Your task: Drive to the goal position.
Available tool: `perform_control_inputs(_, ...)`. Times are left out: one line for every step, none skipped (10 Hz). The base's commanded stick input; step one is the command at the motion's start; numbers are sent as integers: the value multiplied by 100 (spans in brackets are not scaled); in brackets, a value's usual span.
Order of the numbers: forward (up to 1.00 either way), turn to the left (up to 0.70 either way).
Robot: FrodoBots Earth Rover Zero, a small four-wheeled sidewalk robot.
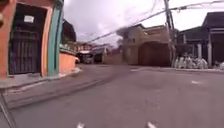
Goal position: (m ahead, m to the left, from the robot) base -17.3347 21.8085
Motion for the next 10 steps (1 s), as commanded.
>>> perform_control_inputs(0,100)
perform_control_inputs(0,100)
perform_control_inputs(0,100)
perform_control_inputs(0,100)
perform_control_inputs(0,100)
perform_control_inputs(0,100)
perform_control_inputs(0,100)
perform_control_inputs(0,100)
perform_control_inputs(0,100)
perform_control_inputs(0,100)
